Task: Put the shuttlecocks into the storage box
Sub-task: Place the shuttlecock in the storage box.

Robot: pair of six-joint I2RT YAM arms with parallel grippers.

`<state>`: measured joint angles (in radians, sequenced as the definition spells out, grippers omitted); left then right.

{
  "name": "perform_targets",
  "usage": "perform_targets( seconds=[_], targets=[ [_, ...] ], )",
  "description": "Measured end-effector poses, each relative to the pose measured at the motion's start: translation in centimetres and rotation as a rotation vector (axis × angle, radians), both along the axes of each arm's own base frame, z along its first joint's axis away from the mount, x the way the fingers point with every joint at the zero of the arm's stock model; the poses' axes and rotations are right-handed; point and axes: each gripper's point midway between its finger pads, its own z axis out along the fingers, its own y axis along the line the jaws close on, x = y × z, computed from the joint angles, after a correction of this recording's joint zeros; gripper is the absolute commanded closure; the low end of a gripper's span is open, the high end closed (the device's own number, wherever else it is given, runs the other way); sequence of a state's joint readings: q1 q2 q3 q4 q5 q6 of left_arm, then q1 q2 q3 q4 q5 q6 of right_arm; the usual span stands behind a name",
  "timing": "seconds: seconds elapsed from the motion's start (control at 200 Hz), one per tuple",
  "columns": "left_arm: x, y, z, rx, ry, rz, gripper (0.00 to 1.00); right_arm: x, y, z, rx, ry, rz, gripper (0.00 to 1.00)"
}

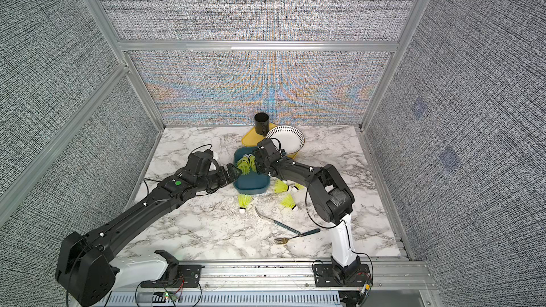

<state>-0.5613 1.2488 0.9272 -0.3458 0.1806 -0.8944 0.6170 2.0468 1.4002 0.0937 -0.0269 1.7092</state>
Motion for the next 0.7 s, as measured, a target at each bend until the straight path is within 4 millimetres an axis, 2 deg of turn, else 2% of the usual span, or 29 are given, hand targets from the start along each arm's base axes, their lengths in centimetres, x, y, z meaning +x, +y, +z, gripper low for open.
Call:
perform_targets(
  seconds=[0.08, 0.405, 0.58, 0.696],
  targets=[
    [0.0, 0.0, 0.0, -0.002, 0.001, -0.002, 0.00, -0.2, 0.0, 0.1, -0.003, 0.006, 0.002, 0.01],
    [0.0, 0.0, 0.0, -0.001, 0.001, -0.002, 0.00, -0.8, 0.4, 2.5, 0.000, 0.017, 0.041, 0.01],
    [-0.1, 0.0, 0.2, 0.000, -0.005, -0.006, 0.00, -1.5, 0.4, 5.0, -0.006, 0.001, 0.078, 0.01],
    [-0.1, 0.0, 0.8, 0.004, -0.015, -0.015, 0.00, -1.8, 0.1, 7.9, -0.028, -0.047, 0.109, 0.01]
  ],
)
